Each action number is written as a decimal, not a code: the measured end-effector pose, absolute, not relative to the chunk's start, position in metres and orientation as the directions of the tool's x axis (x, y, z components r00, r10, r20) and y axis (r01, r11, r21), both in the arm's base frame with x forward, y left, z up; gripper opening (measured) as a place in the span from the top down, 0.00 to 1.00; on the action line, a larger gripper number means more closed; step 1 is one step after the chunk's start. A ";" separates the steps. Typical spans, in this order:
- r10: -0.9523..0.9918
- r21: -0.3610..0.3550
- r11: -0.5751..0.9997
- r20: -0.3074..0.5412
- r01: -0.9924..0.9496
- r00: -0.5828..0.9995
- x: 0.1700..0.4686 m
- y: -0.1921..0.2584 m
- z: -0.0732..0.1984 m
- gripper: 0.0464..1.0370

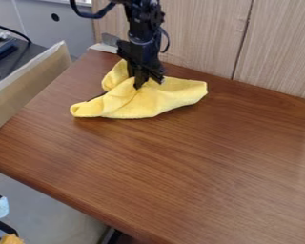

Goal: Fold the cloth from bottom right to top left

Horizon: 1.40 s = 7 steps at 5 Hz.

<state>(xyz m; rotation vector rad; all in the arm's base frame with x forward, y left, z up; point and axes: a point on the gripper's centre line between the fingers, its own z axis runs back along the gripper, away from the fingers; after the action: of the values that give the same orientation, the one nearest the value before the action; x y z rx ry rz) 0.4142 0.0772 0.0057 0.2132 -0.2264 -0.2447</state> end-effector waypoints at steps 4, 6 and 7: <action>-0.253 0.241 0.947 0.160 0.211 0.954 0.409 0.081 0.001 0.16; -0.223 0.208 0.960 0.167 0.186 0.961 0.407 0.085 0.003 0.03; -0.222 0.213 0.961 0.220 0.175 0.950 0.412 0.084 0.027 0.03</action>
<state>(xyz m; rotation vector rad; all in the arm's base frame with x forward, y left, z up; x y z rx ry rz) 0.4118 0.0839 0.0266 0.1930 -0.2454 -0.2035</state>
